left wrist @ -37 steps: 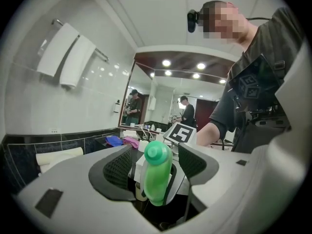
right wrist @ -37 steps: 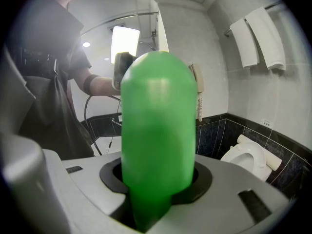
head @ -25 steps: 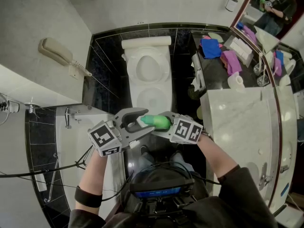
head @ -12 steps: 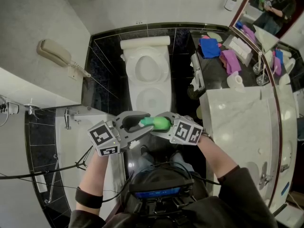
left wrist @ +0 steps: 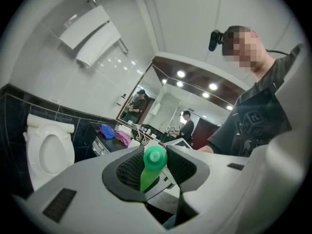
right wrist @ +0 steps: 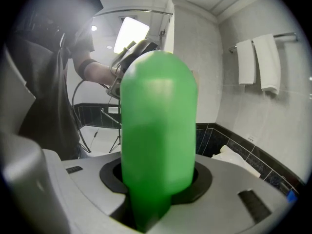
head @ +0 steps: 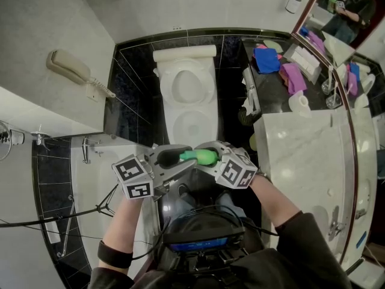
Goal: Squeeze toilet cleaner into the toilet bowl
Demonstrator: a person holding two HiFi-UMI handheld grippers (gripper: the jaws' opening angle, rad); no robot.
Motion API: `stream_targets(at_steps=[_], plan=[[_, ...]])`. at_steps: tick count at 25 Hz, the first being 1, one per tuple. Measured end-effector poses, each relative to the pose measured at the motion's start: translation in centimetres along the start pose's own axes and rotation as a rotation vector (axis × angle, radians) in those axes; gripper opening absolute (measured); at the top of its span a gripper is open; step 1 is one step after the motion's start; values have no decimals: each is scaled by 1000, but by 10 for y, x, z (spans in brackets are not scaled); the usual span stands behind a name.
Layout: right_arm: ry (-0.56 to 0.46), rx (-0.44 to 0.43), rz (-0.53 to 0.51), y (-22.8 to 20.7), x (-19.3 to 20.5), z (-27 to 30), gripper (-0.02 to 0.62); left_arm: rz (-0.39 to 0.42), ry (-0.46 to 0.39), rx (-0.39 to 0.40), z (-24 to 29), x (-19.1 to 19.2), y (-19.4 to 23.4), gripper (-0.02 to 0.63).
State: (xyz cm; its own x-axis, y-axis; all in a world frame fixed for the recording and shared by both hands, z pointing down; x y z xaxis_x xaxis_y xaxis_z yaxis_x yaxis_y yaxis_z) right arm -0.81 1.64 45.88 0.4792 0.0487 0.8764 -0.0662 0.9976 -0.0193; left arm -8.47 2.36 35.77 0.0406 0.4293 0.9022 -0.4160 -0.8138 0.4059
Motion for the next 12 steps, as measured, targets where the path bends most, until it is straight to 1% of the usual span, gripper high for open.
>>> stream_targets(at_steps=[3,5,7,10,12], plan=[[-16,96,-29,-7,6,2,181,-137,-20,-66,2,1,3,143],[-8,167,-57,-13,8,1,181,-257,-42,-110,4,3,6,143],[7,221,-91,-18,11,0,181,-365,-60,-140,6,5,9,143],[29,285,-161,-22,17,-1,183,-472,-65,-151,8,11,11,143],[45,347,-220,-26,20,-3,184,-547,-69,-147,9,15,11,141]])
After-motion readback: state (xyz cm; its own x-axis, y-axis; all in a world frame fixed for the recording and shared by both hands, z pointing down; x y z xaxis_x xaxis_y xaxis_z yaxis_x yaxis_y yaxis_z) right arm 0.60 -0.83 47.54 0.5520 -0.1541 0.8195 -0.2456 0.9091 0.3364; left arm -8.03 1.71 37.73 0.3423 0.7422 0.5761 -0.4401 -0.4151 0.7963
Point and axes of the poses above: the fingertips, and each gripper's own axes: z forward along the fingers, y to its left, x out of its underside, the point moved 5 cm from there along -z, backward along the fingers, and after that the axes turned 6 degrees about z, right-handed, at the moved point
